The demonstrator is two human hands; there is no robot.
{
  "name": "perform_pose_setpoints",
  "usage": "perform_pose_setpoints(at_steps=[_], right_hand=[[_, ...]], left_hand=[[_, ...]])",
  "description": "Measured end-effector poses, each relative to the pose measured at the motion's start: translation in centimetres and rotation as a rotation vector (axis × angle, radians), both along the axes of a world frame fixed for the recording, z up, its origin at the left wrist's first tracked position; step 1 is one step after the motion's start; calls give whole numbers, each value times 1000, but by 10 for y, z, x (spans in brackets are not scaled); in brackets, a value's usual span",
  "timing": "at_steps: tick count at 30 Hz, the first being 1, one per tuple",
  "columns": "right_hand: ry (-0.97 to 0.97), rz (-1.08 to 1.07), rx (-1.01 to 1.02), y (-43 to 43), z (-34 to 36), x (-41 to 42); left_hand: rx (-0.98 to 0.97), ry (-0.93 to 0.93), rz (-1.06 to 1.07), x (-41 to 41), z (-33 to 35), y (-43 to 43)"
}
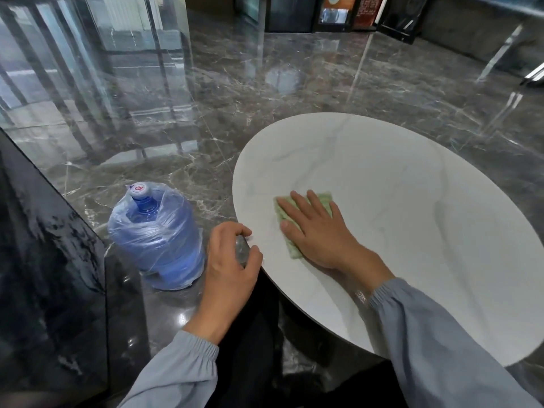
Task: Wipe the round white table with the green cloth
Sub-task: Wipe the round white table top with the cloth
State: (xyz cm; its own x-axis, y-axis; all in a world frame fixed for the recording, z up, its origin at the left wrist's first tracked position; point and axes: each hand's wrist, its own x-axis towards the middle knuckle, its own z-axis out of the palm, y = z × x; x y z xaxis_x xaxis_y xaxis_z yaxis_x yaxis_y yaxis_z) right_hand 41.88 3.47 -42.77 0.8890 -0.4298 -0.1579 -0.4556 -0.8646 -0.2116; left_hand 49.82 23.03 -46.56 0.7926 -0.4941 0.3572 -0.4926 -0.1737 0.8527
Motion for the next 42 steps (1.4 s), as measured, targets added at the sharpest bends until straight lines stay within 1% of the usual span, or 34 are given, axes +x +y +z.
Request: perform_pose_setpoints(at_steps=[4, 6, 8, 11, 12, 15, 17, 19, 23, 25, 27, 30, 34, 36, 38, 40, 42], right_hand=[[0, -64, -27, 39, 0, -99], [18, -111, -42, 52, 1, -142], [28, -148, -39, 52, 1, -170], [36, -238, -28, 32, 3, -192], [37, -288, -31, 21, 2, -195], [44, -452, -45, -9, -1, -185], [54, -501, -52, -14, -2, -169], [60, -459, -30, -1, -3, -150], [11, -225, -35, 58, -6, -128], [-12, -171, -23, 76, -6, -138], [-22, -176, -12, 76, -6, -162], [-27, -303, -21, 47, -4, -207], [37, -622, -33, -26, -2, -265], [66, -763, -33, -57, -3, -275], [87, -823, -11, -69, -3, -262], [87, -764, -14, -59, -4, -231], [84, -591, -69, -26, -8, -194]], left_hand=[[104, -124, 1, -8, 1, -13], [135, -186, -31, -13, 3, -22], [186, -267, -45, -14, 4, -30], [260, -439, -38, -16, 6, -41], [265, -463, -56, -17, 7, -44], [259, -405, -143, -21, 11, -52], [308, -414, -140, -25, 13, -55], [358, -472, -112, -29, 15, -58], [362, -502, -123, -35, 14, -63], [367, -511, -136, -35, 10, -65], [391, -521, -134, -33, 6, -66], [383, -525, -122, -31, 1, -68], [367, -541, -101, -31, -4, -71], [375, -547, -89, -31, -6, -71], [382, -548, -82, -32, -6, -72], [383, -550, -81, -32, -5, -71], [389, -543, -84, -32, -5, -70]])
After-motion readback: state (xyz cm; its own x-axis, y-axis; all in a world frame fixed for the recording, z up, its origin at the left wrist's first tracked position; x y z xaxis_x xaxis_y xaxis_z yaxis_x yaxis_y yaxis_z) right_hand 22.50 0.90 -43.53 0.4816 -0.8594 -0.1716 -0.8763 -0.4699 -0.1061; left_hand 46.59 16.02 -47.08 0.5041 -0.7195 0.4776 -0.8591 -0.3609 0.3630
